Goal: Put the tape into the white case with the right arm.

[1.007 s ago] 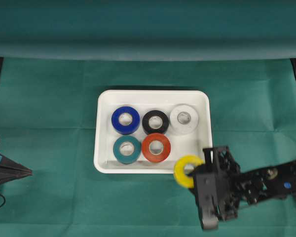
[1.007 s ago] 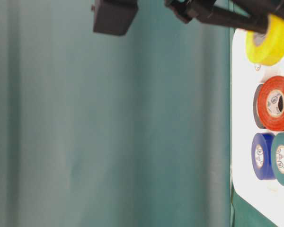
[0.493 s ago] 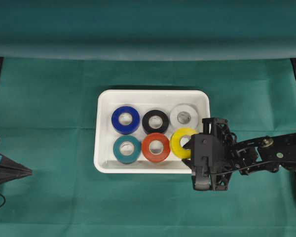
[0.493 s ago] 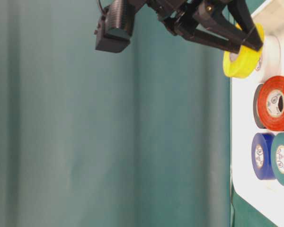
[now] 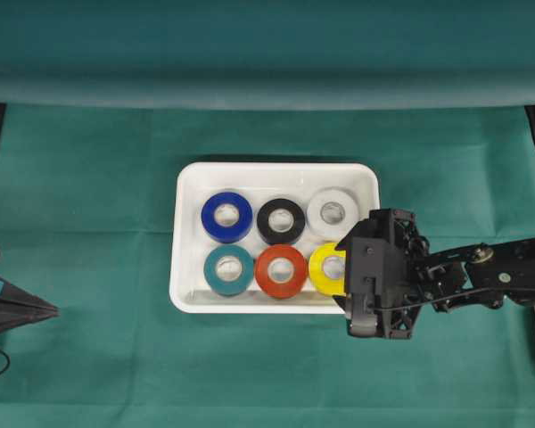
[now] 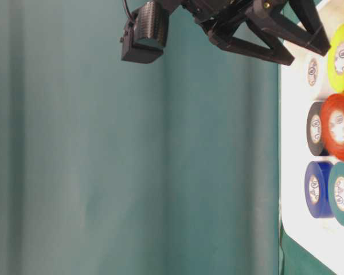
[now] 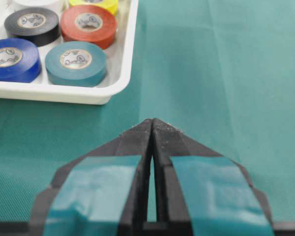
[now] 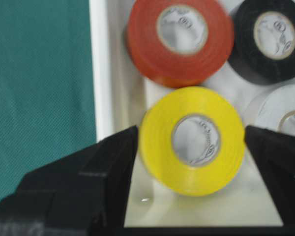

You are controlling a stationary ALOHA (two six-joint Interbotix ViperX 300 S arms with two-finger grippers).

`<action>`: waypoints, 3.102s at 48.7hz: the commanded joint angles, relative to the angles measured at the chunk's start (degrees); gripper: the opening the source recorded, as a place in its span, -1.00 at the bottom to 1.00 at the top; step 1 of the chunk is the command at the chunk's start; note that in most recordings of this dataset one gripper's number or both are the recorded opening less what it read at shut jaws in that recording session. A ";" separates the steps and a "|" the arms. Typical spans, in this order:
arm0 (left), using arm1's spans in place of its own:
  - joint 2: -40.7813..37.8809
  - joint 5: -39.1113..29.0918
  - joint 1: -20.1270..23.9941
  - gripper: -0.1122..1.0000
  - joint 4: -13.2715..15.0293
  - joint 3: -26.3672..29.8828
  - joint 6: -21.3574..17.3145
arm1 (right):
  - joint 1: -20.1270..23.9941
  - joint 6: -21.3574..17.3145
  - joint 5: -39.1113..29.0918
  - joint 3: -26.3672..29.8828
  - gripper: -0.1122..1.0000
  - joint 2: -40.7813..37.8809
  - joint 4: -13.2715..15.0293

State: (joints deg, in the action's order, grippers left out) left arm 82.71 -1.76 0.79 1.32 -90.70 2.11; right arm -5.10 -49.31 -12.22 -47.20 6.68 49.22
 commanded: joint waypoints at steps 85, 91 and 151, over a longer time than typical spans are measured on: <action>-0.53 0.26 0.09 -0.80 0.09 0.79 -0.09 | 0.26 -6.06 8.00 -30.76 0.67 46.32 -1.32; -0.53 0.26 0.09 -0.80 0.09 0.70 -0.09 | 1.58 -5.89 9.84 -31.55 0.67 46.32 -0.97; -0.44 0.26 0.09 -0.80 0.09 0.70 -0.09 | 10.37 -5.54 8.96 -37.27 0.65 57.83 -0.79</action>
State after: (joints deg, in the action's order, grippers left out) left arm 82.79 -1.76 0.79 1.41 -90.70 2.02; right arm 5.19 -54.93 -3.08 -85.17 64.78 48.25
